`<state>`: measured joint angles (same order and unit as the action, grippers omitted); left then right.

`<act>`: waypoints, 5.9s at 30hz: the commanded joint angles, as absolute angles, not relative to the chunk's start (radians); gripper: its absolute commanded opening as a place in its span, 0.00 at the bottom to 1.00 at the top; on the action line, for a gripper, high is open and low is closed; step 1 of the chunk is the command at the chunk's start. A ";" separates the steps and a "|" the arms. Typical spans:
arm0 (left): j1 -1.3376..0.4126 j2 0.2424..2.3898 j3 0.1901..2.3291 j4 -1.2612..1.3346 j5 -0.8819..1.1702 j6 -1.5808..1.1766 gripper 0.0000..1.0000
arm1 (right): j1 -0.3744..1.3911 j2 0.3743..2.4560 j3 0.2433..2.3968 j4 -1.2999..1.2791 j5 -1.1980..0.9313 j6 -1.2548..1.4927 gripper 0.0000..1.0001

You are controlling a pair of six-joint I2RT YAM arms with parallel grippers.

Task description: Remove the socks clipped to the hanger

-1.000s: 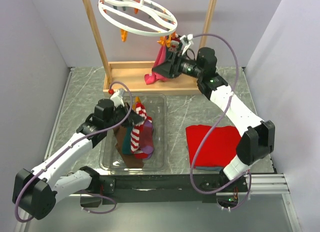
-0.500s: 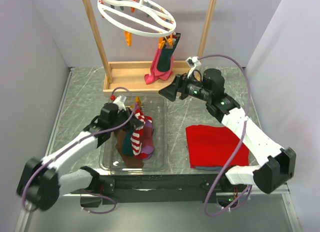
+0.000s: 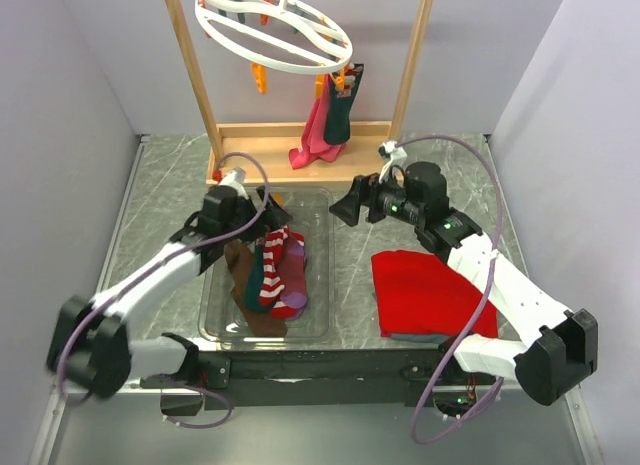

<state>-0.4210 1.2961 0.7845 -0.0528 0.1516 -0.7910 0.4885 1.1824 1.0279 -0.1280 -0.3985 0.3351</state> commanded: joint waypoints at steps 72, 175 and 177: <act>-0.429 0.515 0.684 -0.213 0.379 -0.859 0.98 | 0.419 1.737 1.514 0.260 -0.075 0.185 0.12; -0.399 1.732 1.589 0.747 0.434 -1.184 0.26 | 0.563 1.239 1.213 0.054 -0.558 0.466 0.13; -0.399 1.729 1.588 0.738 0.428 -1.181 0.22 | 0.566 1.238 1.209 0.055 -0.557 0.468 0.13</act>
